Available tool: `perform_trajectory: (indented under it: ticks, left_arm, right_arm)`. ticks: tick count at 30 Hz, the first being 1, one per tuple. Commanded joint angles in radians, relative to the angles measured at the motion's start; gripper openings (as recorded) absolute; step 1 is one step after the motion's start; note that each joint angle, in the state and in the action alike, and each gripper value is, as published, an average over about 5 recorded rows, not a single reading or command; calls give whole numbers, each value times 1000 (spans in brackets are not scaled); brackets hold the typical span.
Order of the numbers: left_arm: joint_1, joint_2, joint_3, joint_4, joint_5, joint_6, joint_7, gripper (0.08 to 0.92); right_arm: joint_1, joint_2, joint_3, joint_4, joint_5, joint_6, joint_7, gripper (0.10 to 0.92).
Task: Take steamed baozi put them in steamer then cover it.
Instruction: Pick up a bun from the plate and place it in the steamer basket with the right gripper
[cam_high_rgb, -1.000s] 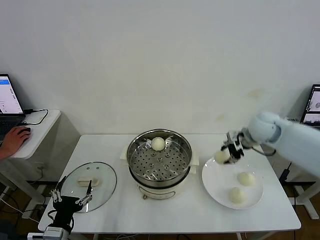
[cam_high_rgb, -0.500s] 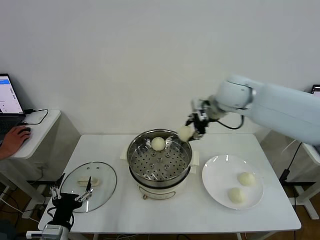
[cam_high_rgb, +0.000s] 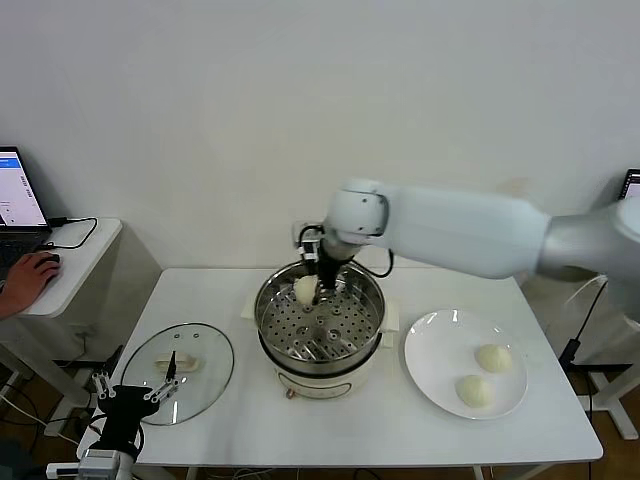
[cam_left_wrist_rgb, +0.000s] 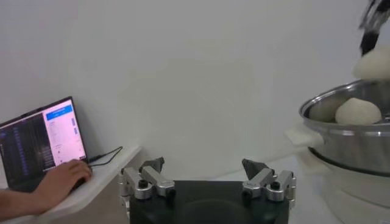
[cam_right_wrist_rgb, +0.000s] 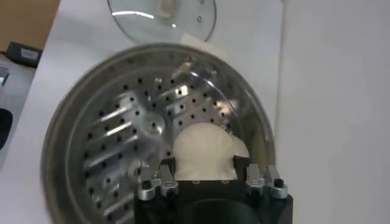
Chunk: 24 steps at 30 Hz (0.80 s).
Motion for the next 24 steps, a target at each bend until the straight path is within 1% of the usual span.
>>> perform_trajectory:
  ticks: [1,13,15,19,21,24]
  left_arm:
    - [-4,-4,3,0,2,0,0,823]
    - [-9,-4,15,-3,3,0,0,823]
    - [-8,-4,15,-4,3,-1,0,823]
    - [-8,-6,16,-5,3,0,1,823]
    - [-10,-8,20,-6,5,0,1,823]
    - [-15,-9,27,-6,7,2,1,823]
  right_arm:
    - [-101,162,0,-143,25,-39,38,594]
    - [-150,194,11,-211,-4,-48,71,594]
    - [-150,188,11,-211,-6,-51,70,610]
    - [-113,148,16,-158,1,-60,42,702]
    - [-65,110,17,-111,4,-59,9,760]
    - [22,31,9,-31,-4,-34,-62,810]
